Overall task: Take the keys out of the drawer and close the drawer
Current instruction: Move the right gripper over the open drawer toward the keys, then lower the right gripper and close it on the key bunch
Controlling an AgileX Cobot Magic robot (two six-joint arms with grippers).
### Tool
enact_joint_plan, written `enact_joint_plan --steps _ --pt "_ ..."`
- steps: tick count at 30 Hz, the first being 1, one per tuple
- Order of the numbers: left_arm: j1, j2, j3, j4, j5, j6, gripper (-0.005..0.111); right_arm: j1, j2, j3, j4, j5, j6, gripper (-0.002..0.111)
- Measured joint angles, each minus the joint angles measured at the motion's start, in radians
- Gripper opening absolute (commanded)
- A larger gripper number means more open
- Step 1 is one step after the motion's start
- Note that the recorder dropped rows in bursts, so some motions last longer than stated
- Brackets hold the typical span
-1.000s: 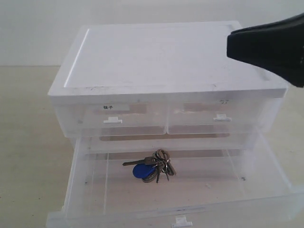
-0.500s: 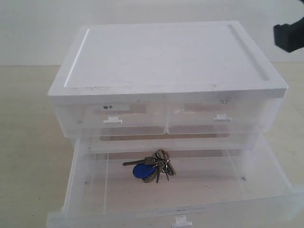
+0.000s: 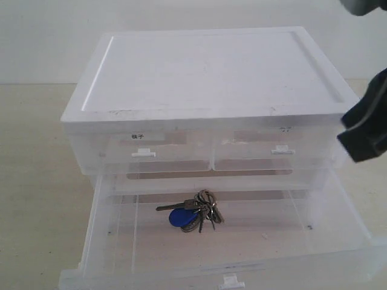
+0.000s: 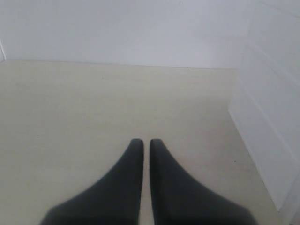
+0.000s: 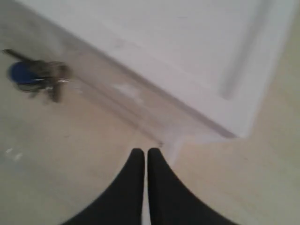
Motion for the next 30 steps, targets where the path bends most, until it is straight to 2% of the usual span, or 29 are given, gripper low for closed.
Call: enact_joint_plan --steps 4,6,13,16,18,19,21,30 --pt "0.0 0.0 0.0 0.0 0.0 0.0 0.005 0.001 0.0 0.041 0.117 -0.078 -0.087 0.032" --pt "0.0 0.0 0.0 0.0 0.0 0.0 0.005 0.001 0.002 0.074 0.138 -0.138 -0.097 0.039" --pt "0.0 0.0 0.0 0.0 0.0 0.0 0.005 0.019 0.12 0.11 0.211 -0.307 -0.134 0.039" --pt "0.0 0.0 0.0 0.0 0.0 0.0 0.005 0.09 0.231 0.11 0.215 -0.379 -0.151 0.039" --pt "0.0 0.0 0.0 0.0 0.0 0.0 0.005 0.144 0.308 0.11 0.215 -0.442 -0.155 0.044" --pt "0.0 0.0 0.0 0.0 0.0 0.0 0.005 0.16 0.331 0.11 0.21 -0.458 -0.155 0.051" --pt "0.0 0.0 0.0 0.0 0.0 0.0 0.005 0.183 0.386 0.11 0.189 -0.476 -0.137 0.059" --pt "0.0 0.0 0.0 0.0 0.0 0.0 0.005 0.191 0.513 0.11 0.173 -0.56 0.007 0.059"
